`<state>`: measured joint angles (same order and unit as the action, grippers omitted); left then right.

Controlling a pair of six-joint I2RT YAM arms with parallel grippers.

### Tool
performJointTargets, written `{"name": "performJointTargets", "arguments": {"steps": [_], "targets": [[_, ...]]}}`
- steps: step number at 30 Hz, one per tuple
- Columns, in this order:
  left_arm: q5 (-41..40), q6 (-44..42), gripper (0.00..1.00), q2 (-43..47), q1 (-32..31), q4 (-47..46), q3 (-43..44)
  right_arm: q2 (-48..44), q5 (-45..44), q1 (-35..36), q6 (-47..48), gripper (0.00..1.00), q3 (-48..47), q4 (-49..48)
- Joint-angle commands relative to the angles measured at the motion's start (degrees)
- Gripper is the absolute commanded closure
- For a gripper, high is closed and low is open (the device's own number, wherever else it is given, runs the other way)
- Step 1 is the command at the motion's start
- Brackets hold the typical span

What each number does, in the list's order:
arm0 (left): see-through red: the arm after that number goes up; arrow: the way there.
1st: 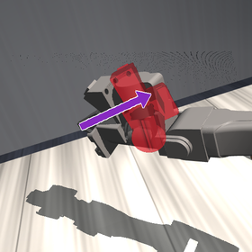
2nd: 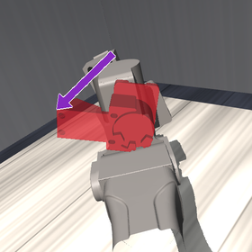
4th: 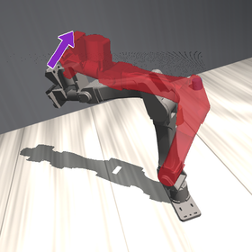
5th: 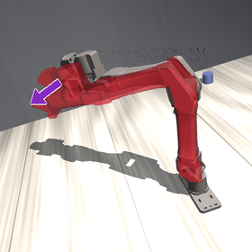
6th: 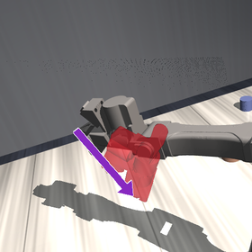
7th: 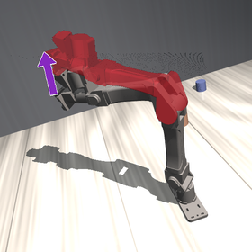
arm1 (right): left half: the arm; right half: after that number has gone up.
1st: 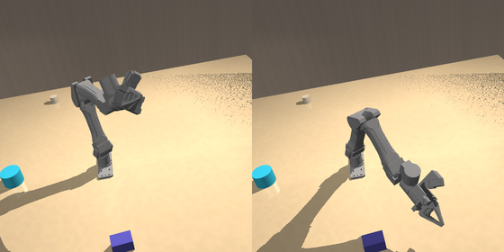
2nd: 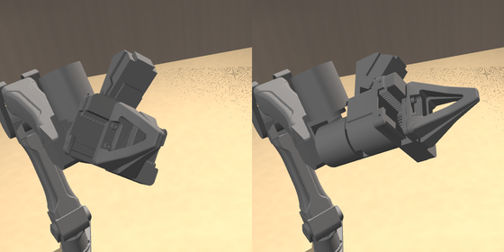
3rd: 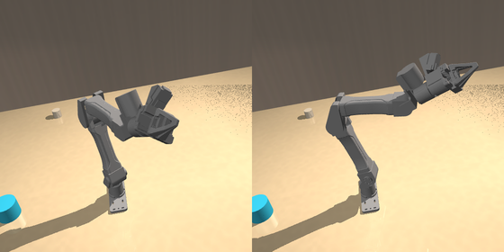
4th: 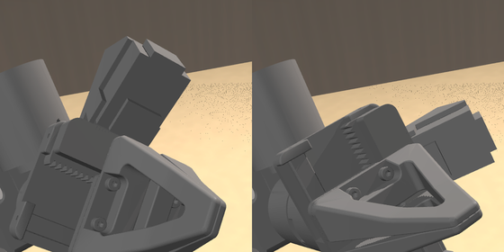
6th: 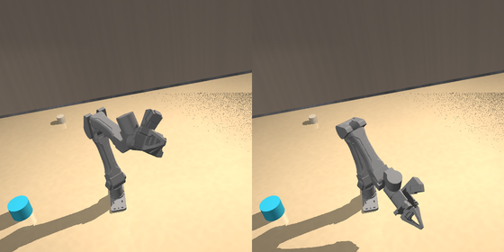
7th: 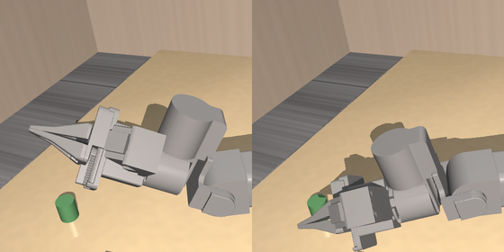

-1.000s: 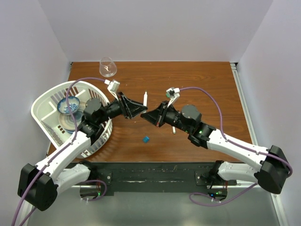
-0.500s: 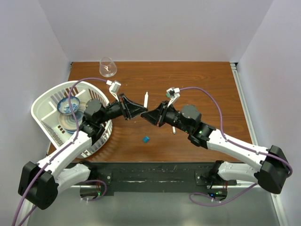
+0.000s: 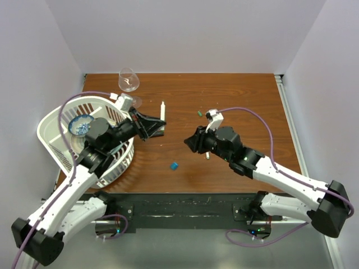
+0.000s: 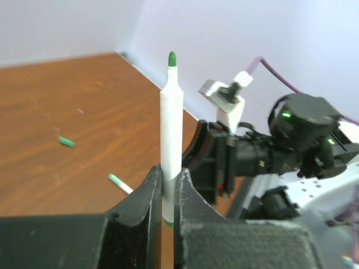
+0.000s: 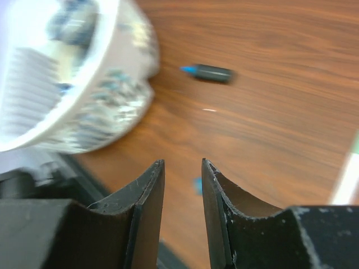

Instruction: Insert the pens into the pen caps

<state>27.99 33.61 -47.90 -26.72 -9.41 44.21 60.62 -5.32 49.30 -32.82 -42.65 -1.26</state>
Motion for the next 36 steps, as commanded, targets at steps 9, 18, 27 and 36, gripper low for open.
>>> {"name": "performJointTargets", "arguments": {"steps": [9, 18, 27, 36], "targets": [[0.1, -17.9, 1.0, 7.6, 0.4, 17.2, 1.8, 23.4, -1.5, -22.3, 9.0, 0.61, -18.9, 9.0], [-4.4, -22.1, 1.0, 14.2, 0.4, 18.1, -3.9, 43.6, 5.1, -28.2, 10.9, 0.57, -33.7, 8.9], [-9.8, -23.3, 1.0, 20.7, 0.4, 18.2, -6.3, 57.5, 10.0, -30.2, 11.1, 0.57, -45.0, 9.5], [-9.4, -23.6, 1.0, 20.8, 0.4, 19.0, -6.3, 63.5, 13.5, -30.2, 9.7, 0.57, -49.0, 9.1]]}}
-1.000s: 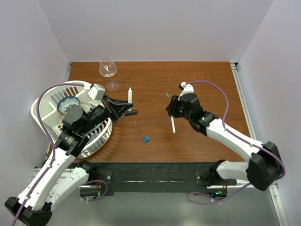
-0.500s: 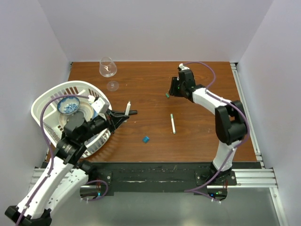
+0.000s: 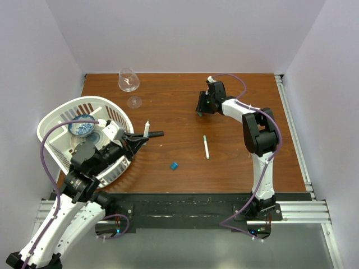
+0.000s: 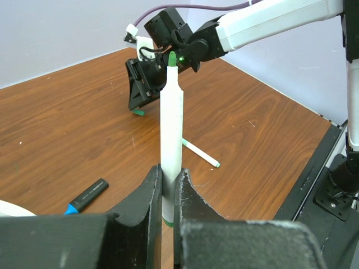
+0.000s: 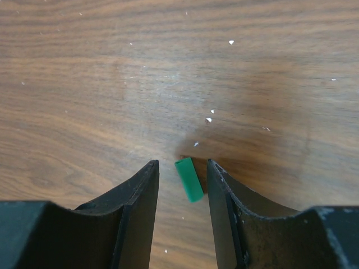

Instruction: Insert the pens into the pen caps

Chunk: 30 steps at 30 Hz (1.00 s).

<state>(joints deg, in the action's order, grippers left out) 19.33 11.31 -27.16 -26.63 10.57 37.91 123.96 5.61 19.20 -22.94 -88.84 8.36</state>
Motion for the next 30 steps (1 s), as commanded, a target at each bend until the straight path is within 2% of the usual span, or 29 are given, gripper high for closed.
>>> {"name": "performJointTargets", "arguments": {"steps": [1, 24, 30], "targets": [[-0.7, -1.3, 1.0, 0.1, 0.3, -1.0, 0.0, 0.4, 2.7, -0.1, -0.1, 0.56, -3.0, -0.4], [0.9, -0.9, 1.0, -0.4, 0.3, -1.0, -0.1, 3.3, 16.6, 0.7, 5.7, 0.55, -2.7, 3.8], [1.4, -0.9, 1.0, -0.8, 0.3, -1.0, -0.1, 1.5, 17.4, 1.0, 5.7, 0.56, 2.1, 2.7]]}}
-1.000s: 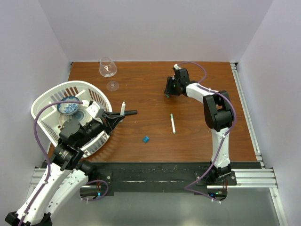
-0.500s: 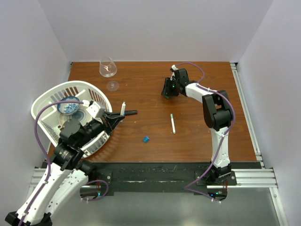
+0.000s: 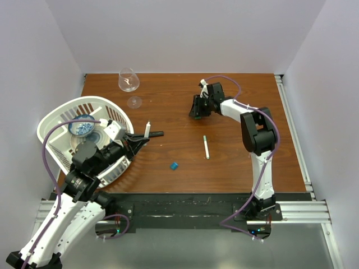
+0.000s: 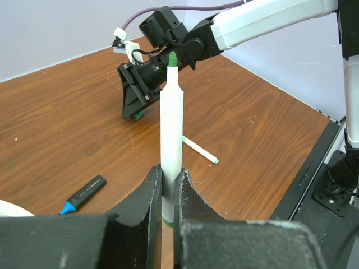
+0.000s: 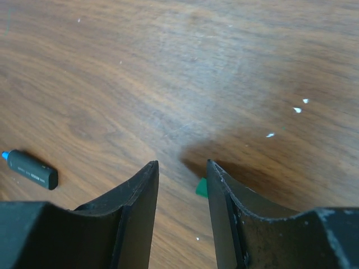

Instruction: Insert the pens into the pen caps

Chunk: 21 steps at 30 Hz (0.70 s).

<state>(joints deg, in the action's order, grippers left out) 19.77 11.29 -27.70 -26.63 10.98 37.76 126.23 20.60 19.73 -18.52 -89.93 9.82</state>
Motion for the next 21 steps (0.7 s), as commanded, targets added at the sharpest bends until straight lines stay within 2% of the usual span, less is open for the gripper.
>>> {"name": "performJointTargets", "arguments": {"steps": [1, 7, 21], "targets": [[0.9, -0.7, 1.0, -0.2, 0.3, -1.4, 0.0, -1.1, 2.7, 0.5, 1.3, 0.57, 3.5, 1.1], [0.4, -0.5, 1.0, 0.0, 0.3, -1.4, 0.0, -3.0, 3.0, 0.6, 1.8, 0.58, 4.5, 4.1], [0.8, -0.4, 1.0, 0.7, 0.3, -1.5, 0.0, -10.7, -3.1, 1.6, 0.6, 0.6, 8.7, 6.4]]}}
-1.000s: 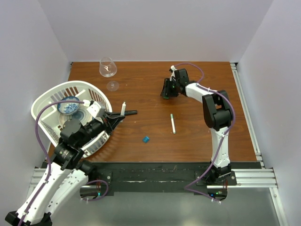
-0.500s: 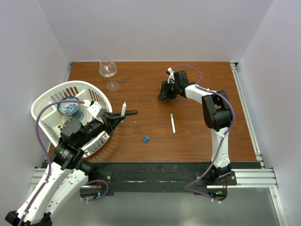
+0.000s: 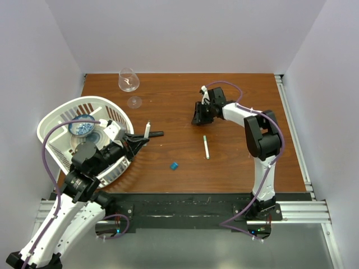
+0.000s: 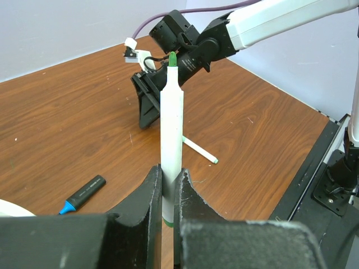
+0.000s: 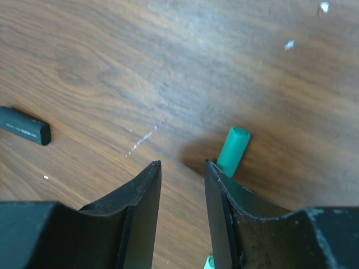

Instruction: Insert the pens into the pen caps

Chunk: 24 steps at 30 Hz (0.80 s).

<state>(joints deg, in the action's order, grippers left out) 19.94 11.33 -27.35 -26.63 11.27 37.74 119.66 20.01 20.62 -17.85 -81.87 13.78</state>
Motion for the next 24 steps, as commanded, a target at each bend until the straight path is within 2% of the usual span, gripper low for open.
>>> {"name": "performJointTargets", "arguments": {"steps": [1, 7, 18, 24], "targets": [[0.7, -0.4, 1.0, 0.4, 0.3, -1.8, 0.1, -4.5, -3.7, 0.9, -0.3, 0.6, 0.2, 3.3], [0.4, -0.4, 1.0, 1.1, 0.3, -1.5, 0.1, -6.6, -7.9, 2.1, -2.6, 0.63, -3.4, 6.5], [0.4, -0.5, 1.0, 1.4, 0.3, -1.5, 0.1, -1.9, -26.1, 5.0, -2.3, 0.64, -13.8, 17.2], [0.4, -0.5, 1.0, 1.5, 0.3, -1.5, 0.1, 1.8, -27.3, 5.8, -1.8, 0.65, -17.1, 19.2]]}}
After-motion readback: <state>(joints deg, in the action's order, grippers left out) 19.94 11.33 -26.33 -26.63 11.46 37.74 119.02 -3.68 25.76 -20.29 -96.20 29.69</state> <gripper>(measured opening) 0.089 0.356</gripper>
